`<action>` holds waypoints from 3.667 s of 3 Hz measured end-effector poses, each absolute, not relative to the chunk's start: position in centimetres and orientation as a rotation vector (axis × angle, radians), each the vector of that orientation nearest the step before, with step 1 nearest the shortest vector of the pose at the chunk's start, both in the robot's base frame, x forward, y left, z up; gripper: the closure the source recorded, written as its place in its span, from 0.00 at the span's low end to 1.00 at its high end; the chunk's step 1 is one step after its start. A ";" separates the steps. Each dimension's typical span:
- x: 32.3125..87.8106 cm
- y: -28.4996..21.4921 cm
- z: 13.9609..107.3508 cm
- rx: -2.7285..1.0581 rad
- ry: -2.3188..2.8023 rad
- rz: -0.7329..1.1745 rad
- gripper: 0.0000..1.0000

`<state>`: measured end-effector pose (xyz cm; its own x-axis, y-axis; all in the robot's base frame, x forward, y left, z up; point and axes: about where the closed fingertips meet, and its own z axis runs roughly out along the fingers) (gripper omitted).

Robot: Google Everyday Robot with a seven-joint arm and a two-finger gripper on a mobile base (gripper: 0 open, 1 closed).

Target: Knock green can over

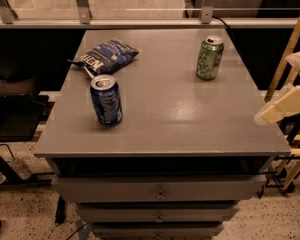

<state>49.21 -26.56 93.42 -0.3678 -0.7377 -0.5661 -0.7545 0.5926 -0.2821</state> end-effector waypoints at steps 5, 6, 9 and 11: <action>64.9 -26.5 91.8 -0.940 1.928 0.196 0.00; 66.7 -26.4 90.2 -0.850 1.911 0.285 0.00; 70.4 -22.8 88.8 -0.837 1.760 0.399 0.00; 71.3 -19.7 88.7 -0.858 1.664 0.464 0.00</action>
Offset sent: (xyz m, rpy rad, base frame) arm 0.0567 -0.0036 -0.0075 0.0649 -0.1046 -0.0288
